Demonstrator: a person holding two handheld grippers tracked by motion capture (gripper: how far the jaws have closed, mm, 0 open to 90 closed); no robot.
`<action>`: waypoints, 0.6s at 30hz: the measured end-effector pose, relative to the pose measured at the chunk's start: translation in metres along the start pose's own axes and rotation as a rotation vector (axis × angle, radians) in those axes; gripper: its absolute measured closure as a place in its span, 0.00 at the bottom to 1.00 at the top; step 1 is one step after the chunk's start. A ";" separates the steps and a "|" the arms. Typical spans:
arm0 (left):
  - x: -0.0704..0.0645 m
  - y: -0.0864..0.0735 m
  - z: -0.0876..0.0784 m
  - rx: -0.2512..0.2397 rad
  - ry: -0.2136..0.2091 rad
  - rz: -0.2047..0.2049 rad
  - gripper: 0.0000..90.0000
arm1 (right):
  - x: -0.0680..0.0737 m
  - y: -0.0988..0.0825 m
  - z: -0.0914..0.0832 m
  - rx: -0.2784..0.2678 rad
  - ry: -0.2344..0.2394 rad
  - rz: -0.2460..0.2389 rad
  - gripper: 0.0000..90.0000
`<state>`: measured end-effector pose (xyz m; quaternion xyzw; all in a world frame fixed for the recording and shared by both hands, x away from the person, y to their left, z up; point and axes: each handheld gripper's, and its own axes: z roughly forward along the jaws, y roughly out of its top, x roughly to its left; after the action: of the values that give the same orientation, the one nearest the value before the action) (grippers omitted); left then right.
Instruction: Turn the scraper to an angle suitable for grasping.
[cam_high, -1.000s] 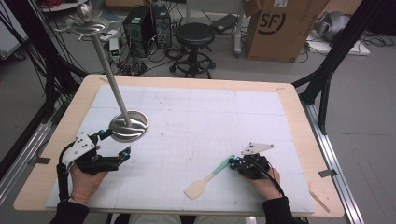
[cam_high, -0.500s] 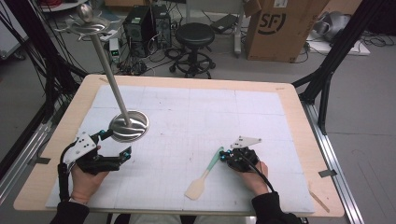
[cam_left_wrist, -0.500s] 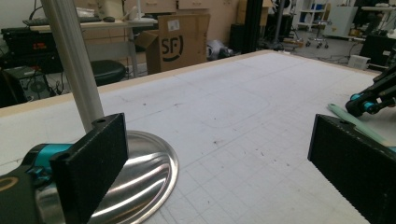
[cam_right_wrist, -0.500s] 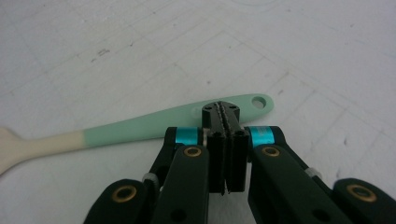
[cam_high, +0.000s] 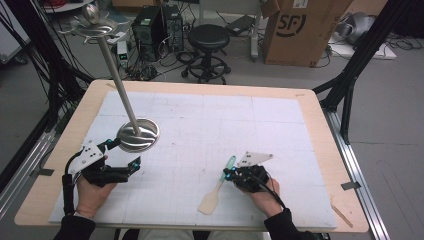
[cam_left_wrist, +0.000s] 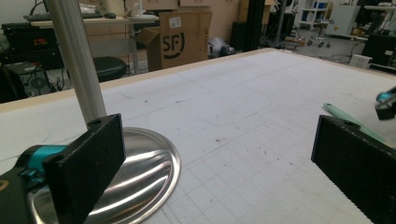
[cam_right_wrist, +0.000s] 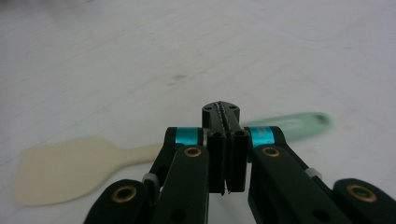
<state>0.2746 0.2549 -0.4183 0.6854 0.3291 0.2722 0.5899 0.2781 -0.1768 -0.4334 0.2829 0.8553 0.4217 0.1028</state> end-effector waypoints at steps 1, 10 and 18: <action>0.000 0.000 0.000 0.001 0.000 0.000 0.04 | 0.007 0.001 0.005 0.017 0.016 -0.022 0.99; 0.001 -0.001 0.002 0.012 -0.005 -0.010 0.02 | 0.035 0.011 0.034 0.102 0.045 -0.093 0.99; 0.001 -0.001 0.002 0.014 -0.007 -0.013 0.02 | 0.038 0.007 0.026 0.126 0.021 -0.145 0.99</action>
<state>0.2764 0.2549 -0.4199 0.6882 0.3335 0.2637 0.5879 0.2606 -0.1352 -0.4418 0.2216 0.8994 0.3615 0.1059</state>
